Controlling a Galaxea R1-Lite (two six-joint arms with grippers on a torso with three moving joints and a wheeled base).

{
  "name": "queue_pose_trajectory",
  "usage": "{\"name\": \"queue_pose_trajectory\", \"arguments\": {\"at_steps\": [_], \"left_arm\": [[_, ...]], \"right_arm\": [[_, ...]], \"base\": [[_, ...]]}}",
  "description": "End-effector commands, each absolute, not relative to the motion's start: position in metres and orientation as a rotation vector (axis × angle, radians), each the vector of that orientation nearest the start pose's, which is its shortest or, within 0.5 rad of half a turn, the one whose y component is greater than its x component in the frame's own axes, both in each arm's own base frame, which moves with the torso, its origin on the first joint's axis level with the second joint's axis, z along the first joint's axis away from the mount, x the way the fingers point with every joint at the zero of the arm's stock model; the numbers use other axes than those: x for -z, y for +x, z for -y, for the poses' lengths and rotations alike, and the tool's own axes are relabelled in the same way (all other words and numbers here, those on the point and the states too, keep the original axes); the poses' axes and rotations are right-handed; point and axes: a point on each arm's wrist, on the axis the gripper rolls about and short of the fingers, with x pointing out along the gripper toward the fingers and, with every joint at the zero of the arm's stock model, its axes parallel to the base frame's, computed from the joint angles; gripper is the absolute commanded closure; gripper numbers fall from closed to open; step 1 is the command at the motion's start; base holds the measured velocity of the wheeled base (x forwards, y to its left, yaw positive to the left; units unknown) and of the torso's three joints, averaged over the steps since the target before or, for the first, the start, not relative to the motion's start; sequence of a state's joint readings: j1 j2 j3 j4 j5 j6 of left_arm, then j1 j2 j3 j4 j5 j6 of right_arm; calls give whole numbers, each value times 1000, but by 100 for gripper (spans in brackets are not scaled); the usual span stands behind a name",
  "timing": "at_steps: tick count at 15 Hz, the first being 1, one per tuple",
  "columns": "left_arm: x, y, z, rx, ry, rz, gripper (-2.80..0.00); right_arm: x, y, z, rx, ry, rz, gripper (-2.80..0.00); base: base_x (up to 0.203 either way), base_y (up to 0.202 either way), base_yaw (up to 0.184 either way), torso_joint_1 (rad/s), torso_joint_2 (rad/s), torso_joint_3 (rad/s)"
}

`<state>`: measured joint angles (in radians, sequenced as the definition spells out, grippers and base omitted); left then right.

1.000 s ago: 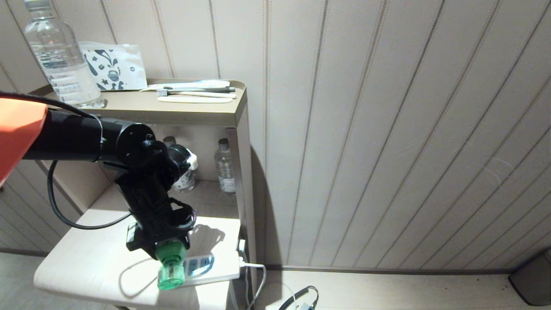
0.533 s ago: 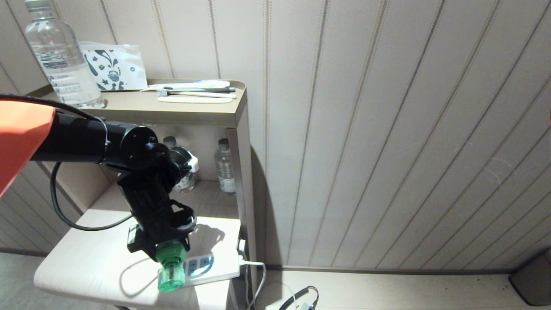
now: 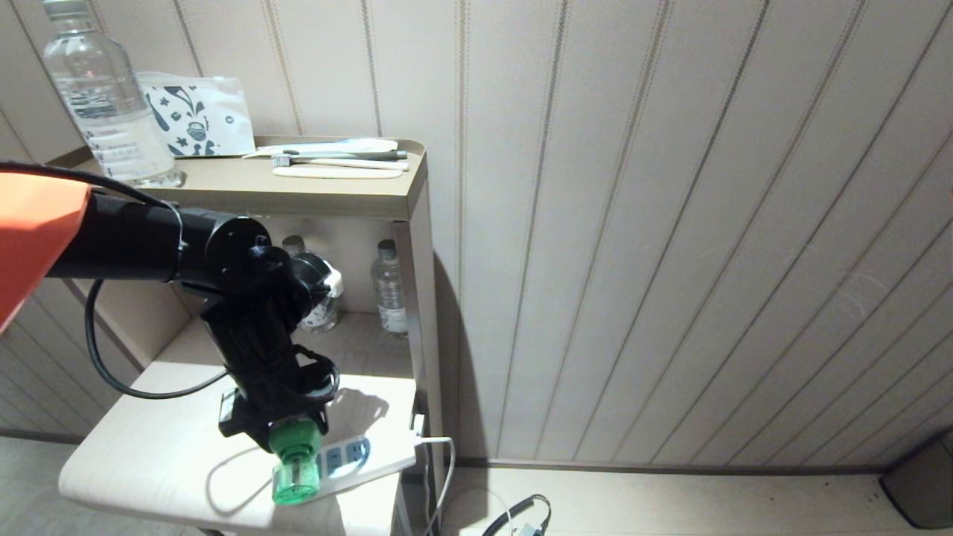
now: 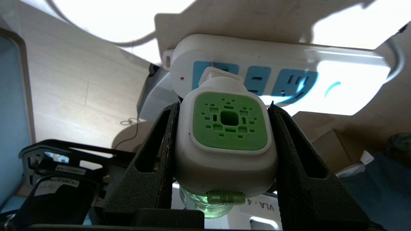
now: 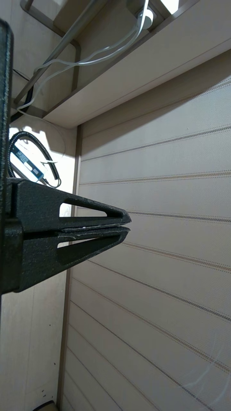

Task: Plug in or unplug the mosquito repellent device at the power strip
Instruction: Insert the plug into the socket

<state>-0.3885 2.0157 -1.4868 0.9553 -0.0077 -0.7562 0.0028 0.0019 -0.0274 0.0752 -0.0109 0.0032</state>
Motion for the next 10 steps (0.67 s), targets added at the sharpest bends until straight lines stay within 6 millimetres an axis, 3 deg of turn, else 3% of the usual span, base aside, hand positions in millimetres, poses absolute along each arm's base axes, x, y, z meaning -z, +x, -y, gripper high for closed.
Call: {"name": "queue_pose_trajectory", "arguments": {"at_steps": [1, 4, 10], "left_arm": [[-153, 302, 124, -238, -341, -1462, 0], [-159, 300, 124, -228, -347, -1449, 0], [-153, 295, 123, -241, -346, -1477, 0]], "right_arm": [[-75, -25, 0, 8, 3, -49, 0], [-75, -25, 0, 8, 3, -50, 0], [-75, -25, 0, 8, 3, -50, 0]], "base": [[0, 0, 0, 0, 0, 0], [0, 0, 0, 0, 0, 0], [0, 0, 0, 0, 0, 0]]}}
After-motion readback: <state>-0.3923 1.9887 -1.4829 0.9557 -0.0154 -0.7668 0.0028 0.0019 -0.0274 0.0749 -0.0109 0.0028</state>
